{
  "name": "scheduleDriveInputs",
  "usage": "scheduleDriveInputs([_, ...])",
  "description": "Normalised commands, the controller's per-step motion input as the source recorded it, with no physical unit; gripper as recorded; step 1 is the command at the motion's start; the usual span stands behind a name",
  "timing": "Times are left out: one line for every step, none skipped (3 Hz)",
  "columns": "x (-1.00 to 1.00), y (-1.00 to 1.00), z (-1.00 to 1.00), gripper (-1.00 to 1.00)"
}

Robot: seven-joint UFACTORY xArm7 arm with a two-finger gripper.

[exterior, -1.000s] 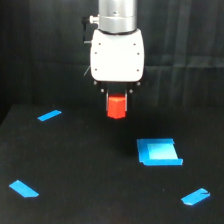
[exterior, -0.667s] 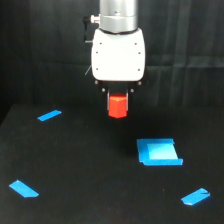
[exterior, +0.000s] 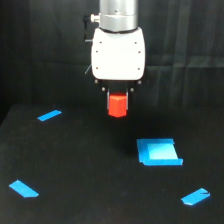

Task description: Pick up the red object from the table

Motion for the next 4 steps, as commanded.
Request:
scheduleDriveInputs([0.04, 0.03, 0.11, -0.98])
scheduleDriveInputs([0.12, -0.04, 0.13, -0.93])
scheduleDriveInputs([-0.03, -0.01, 0.06, -1.0])
scheduleDriveInputs([-0.05, -0.01, 0.08, -1.0])
